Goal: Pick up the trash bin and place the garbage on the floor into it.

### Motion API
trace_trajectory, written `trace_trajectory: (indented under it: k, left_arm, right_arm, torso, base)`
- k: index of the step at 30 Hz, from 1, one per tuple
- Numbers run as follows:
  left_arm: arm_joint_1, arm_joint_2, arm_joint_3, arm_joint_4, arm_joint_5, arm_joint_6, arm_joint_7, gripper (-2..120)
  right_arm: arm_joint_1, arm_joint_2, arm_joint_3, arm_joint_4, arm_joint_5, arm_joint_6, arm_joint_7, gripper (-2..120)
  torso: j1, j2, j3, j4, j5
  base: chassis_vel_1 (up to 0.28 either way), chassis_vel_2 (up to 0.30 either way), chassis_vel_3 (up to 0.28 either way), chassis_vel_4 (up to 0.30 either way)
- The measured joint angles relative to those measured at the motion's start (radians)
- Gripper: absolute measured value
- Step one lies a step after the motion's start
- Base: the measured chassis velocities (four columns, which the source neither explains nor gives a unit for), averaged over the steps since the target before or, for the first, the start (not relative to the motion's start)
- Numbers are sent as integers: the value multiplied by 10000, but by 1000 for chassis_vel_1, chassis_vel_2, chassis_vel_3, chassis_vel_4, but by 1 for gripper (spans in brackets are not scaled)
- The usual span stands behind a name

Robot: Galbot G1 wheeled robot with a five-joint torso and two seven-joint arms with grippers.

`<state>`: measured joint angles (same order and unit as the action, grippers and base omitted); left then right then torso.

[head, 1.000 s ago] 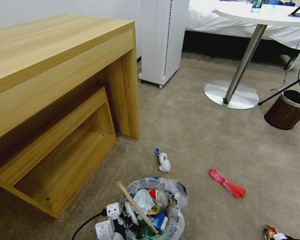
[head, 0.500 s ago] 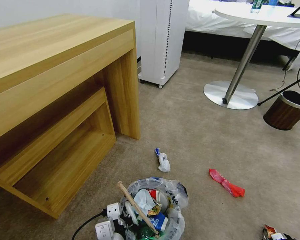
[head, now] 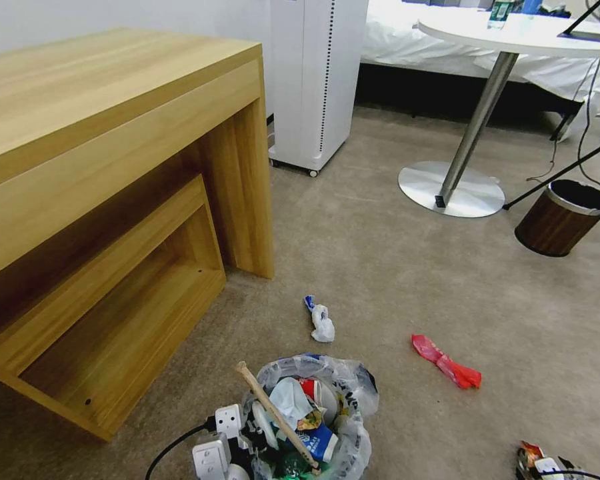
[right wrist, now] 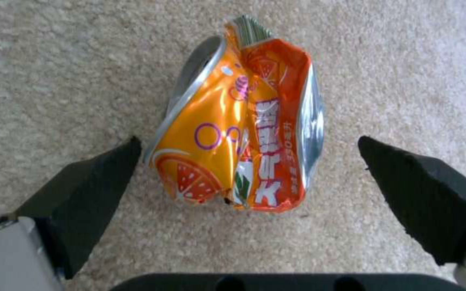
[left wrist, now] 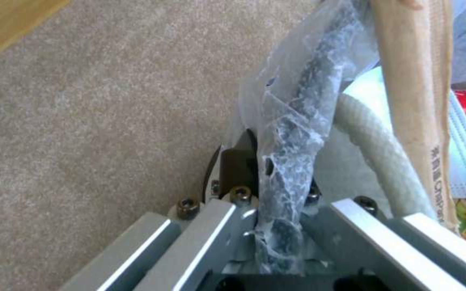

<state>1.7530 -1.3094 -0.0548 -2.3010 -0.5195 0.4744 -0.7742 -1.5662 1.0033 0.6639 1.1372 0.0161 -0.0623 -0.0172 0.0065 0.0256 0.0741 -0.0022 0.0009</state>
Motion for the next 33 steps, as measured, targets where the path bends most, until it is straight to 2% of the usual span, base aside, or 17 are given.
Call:
trace_trajectory:
  k: [4,6,7,9,12,14,15,16,17,18,21,22,23,24,27,33]
  left_arm:
    - [-1,-43,6,19,49,0,2,0]
    - [-5,-63,6,24,53,0,5,0]
    - [-14,-89,5,42,54,0,1,0]
    - [-14,-122,3,55,58,0,2,0]
    - [43,-215,-11,76,150,-1,21,0]
    - [77,-224,-15,86,178,-5,28,0]
    - [137,-231,-23,87,233,-16,46,0]
    - [177,-242,-27,86,282,-28,59,0]
    - [177,-242,-27,86,282,-28,59,0]
    - [191,-253,-30,82,317,-33,64,0]
    - [218,-280,-33,76,380,-41,80,0]
    - [234,-293,-33,74,401,-47,88,0]
    - [243,-303,-34,72,422,-51,93,0]
    - [243,-303,-34,72,422,-51,93,0]
    - [224,-311,-34,76,423,-76,122,0]
    - [177,-316,-29,83,423,-90,154,0]
  right_arm:
    - [57,-232,-21,-93,237,164,-143,100]
    - [106,-343,-11,-132,334,194,-138,98]
    - [109,-377,-12,-163,375,263,-201,95]
    - [108,-400,-26,-172,415,327,-247,92]
    - [123,-457,-158,-180,569,469,-286,80]
    - [131,-464,-187,-183,596,490,-301,76]
    - [151,-488,-220,-192,626,528,-299,69]
    - [174,-519,-244,-200,640,549,-291,66]
    - [174,-519,-244,-200,640,549,-291,66]
    - [191,-548,-273,-202,655,586,-279,61]
    - [220,-603,-339,-202,727,692,-234,52]
    - [251,-634,-367,-218,758,769,-200,49]
    - [264,-669,-390,-233,784,844,-174,42]
    - [264,-669,-390,-233,784,844,-174,42]
    - [244,-716,-397,-207,870,863,-146,32]
    - [150,-772,-383,-57,1143,929,-141,25]
  torso:
    - [-1,-6,1,6,23]
    - [-2,-9,2,28,23]
    - [-2,-10,2,15,15]
    - [-2,-10,3,15,10]
    - [-3,-11,3,2,2]
    - [-2,-10,2,-2,0]
    - [-2,-10,2,-2,3]
    - [-2,-9,1,8,8]
    - [-2,-9,1,8,8]
    - [-2,-9,2,10,10]
    - [0,-10,2,3,9]
    - [0,-9,2,8,10]
    - [0,-8,2,7,0]
    - [0,-8,2,7,0]
    - [0,-6,1,3,-1]
    - [0,-6,1,0,-4]
  base:
    - [0,0,0,0]
    - [0,0,0,0]
    - [-2,11,84,20]
    - [-37,4,84,4]
    - [0,0,0,0]
    - [0,0,0,0]
    - [0,0,0,0]
    - [0,0,0,0]
    - [0,0,0,0]
    - [0,0,0,0]
    - [0,0,0,0]
    - [0,0,0,0]
    - [0,0,0,0]
    - [0,0,0,0]
    - [0,0,0,0]
    - [0,0,0,0]
